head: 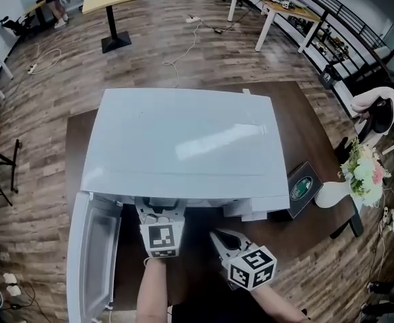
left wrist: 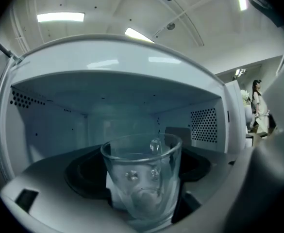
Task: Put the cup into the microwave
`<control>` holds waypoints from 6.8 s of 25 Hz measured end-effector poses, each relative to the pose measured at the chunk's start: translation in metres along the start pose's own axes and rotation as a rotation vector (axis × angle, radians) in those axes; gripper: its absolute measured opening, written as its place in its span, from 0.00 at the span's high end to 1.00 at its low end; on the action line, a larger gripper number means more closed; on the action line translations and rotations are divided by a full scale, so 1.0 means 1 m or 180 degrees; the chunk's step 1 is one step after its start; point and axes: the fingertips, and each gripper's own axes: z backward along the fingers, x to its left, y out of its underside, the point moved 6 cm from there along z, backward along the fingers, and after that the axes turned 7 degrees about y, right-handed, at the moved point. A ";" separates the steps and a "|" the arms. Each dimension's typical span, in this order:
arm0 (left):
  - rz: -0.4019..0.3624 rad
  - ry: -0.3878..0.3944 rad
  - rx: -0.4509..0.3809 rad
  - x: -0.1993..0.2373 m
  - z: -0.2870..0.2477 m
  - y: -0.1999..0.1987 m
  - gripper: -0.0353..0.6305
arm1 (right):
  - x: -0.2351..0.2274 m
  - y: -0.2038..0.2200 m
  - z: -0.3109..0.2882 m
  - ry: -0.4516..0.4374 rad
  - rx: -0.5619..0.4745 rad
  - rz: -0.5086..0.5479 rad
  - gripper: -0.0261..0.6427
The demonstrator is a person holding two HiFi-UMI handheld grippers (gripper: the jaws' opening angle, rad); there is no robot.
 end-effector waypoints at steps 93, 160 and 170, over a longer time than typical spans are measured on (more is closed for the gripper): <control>0.0615 0.0302 0.0289 -0.057 0.113 0.022 0.33 | 0.012 0.025 0.061 0.0106 -0.0391 -0.0244 0.97; 0.0593 0.0246 0.0478 -0.138 0.151 -0.058 0.93 | -0.038 -0.048 0.139 -0.0063 -0.0956 0.0566 0.97; 0.0592 0.0287 0.0502 -0.138 0.150 -0.056 0.93 | -0.037 -0.043 0.135 -0.0091 -0.0891 0.0489 0.97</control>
